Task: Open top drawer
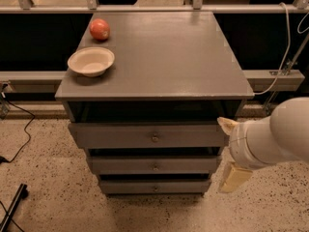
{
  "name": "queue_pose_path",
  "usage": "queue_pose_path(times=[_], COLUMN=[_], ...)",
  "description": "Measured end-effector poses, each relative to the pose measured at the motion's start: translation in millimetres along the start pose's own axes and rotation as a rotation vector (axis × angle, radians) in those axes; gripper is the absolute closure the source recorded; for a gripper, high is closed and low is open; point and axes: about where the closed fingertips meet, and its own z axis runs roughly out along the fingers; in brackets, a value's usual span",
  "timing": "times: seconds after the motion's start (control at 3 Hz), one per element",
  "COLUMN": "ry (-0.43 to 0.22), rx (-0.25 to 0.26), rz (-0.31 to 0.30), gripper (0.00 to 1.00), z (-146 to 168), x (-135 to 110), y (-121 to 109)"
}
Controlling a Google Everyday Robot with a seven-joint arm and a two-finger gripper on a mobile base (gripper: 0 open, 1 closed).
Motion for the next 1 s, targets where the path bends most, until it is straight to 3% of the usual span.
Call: queue_pose_path(times=[0.67, 1.0], ry=[-0.02, -0.072], rx=[0.021, 0.049], rz=[-0.026, -0.071], gripper=[0.0, 0.0], z=[11, 41], x=[-7, -19], y=[-8, -19])
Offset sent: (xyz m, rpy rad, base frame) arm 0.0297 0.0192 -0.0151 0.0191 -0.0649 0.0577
